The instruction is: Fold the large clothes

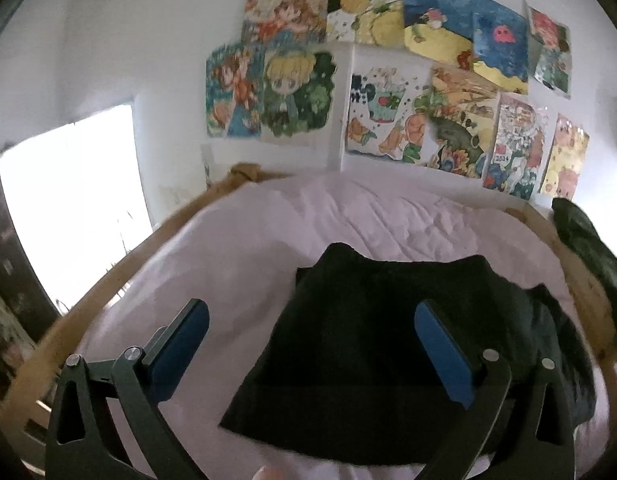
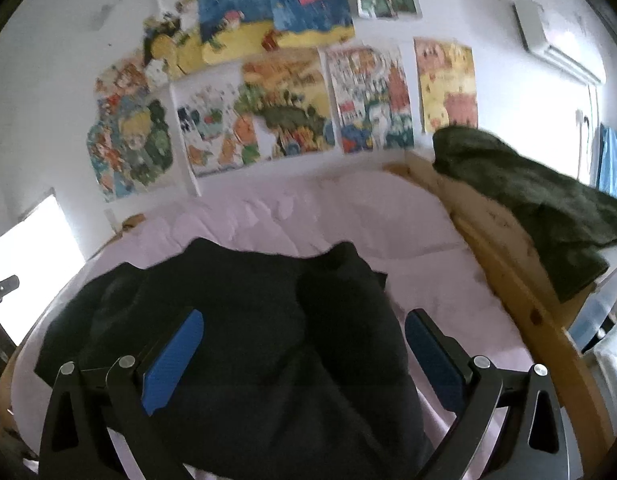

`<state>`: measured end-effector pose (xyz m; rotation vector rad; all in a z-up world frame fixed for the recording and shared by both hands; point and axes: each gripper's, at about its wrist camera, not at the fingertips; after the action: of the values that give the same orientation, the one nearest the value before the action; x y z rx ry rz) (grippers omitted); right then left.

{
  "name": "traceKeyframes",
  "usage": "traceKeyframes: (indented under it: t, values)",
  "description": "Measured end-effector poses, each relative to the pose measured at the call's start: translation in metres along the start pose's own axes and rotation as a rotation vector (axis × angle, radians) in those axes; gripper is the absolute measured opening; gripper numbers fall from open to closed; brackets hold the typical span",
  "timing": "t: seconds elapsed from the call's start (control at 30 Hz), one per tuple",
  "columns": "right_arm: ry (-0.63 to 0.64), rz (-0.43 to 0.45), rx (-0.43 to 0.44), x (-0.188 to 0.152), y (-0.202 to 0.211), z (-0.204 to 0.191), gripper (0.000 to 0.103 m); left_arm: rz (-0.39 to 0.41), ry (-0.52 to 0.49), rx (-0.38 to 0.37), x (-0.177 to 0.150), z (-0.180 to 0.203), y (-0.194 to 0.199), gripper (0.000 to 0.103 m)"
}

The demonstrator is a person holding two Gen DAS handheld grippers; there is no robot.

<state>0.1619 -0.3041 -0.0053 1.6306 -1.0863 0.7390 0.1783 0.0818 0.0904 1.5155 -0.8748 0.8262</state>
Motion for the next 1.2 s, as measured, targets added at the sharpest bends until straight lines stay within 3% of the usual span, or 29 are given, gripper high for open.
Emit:
traceKeyframes:
  t: [0.37,0.5,0.63,0.83,1.2]
  values:
    - [0.021,0.076,0.052,-0.029,0.058,-0.019,0.103,0.128,-0.084,-0.055,-0.046,0.027,0.060,0.101]
    - [0.078,0.060,0.086,-0.046,0.072,-0.028,0.103,0.159,-0.043,-0.050,-0.063,0.030,0.075,0.101]
    - [0.164,0.067,0.086,-0.067,0.090,-0.044,0.103,0.163,-0.009,-0.082,-0.079,0.035,0.085,0.101]
    - [0.239,0.101,0.098,-0.092,0.112,-0.059,0.103,0.190,-0.101,-0.056,-0.102,0.048,0.101,0.101]
    - [0.249,0.109,0.083,-0.119,0.122,-0.063,0.103,0.234,-0.152,-0.058,-0.131,0.052,0.117,0.101]
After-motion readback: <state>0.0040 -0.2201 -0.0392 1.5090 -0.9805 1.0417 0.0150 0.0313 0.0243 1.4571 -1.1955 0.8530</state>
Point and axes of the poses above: each gripper's, at about its wrist camera, not at the fingertips, and y roughly against the way its jaws point, z to its right, x to its top, and after that the axes turned 8 degrees about -y, right-handed
